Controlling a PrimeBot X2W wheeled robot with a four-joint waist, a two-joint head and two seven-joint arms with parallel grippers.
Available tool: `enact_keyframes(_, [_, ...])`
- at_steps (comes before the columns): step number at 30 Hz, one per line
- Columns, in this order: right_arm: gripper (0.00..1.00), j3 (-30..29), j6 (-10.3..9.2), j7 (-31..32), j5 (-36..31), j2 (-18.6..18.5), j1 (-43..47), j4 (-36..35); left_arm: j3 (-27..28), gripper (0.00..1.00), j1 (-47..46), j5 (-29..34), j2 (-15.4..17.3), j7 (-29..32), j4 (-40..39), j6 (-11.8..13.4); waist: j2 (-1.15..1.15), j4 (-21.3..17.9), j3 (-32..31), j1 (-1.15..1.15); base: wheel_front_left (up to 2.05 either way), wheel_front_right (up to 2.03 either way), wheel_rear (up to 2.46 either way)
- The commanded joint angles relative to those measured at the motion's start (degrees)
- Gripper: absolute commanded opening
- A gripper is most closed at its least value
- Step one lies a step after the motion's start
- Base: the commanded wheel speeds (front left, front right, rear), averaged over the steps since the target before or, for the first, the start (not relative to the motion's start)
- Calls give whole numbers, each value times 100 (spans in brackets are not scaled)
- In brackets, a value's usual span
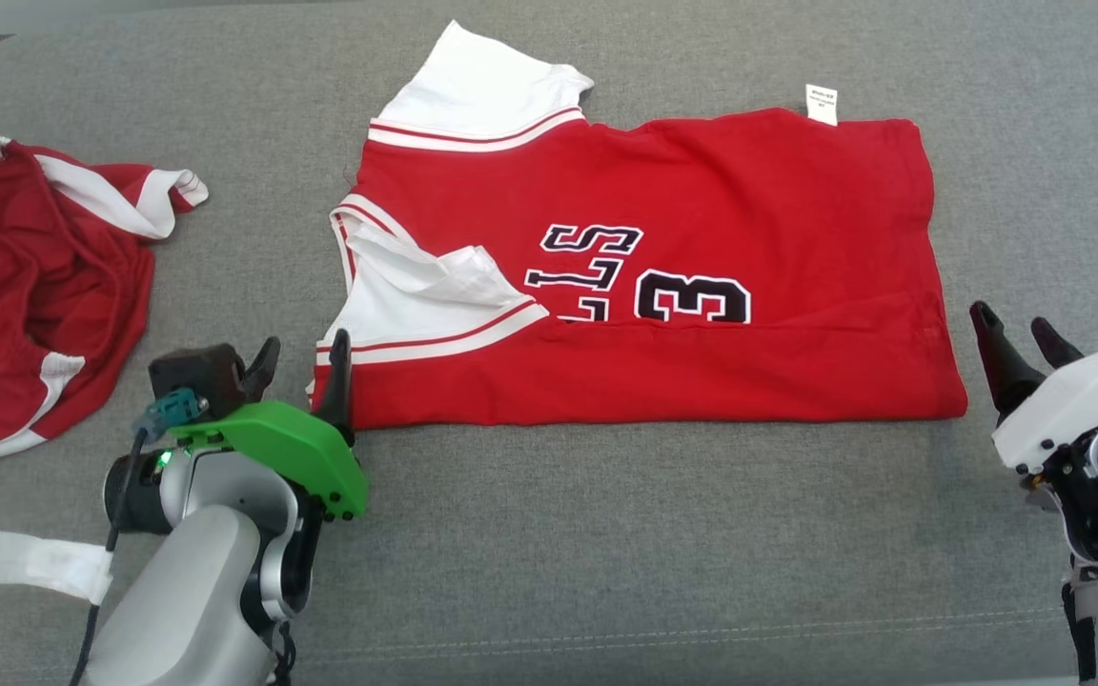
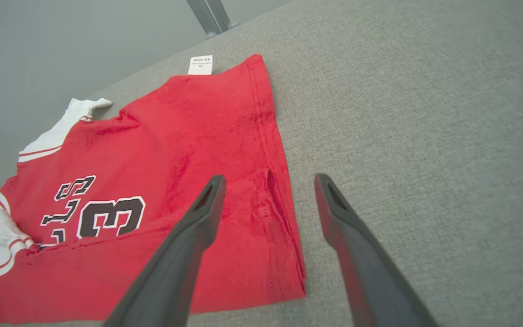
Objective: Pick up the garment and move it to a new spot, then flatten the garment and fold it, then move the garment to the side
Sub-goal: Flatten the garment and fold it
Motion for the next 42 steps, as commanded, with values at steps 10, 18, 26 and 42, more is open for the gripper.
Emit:
enact_keyframes(10, [100, -58, 0, -212, -508, 325, 580, -114, -227, 100, 643, 460, 329, 5, -357, 601, 0, -134, 12, 0, 0, 0, 0])
enact_keyframes(18, [100, 32, 0, -291, -490, 407, 350, 332, -261, 100, 563, 493, 359, 149, -175, 751, 0, -132, 140, 0, 0, 0, 0])
enact_keyframes(26, [100, 121, 0, -347, -679, 412, 199, 622, -414, 100, 439, 417, 282, 448, -44, 665, 0, -110, 254, 0, 0, 0, 0])
enact_keyframes(42, [0, 333, -1, -387, -679, 415, 70, 1190, -603, 0, 395, 350, 240, 611, 83, 497, 0, -97, 350, 0, 0, 0, 0])
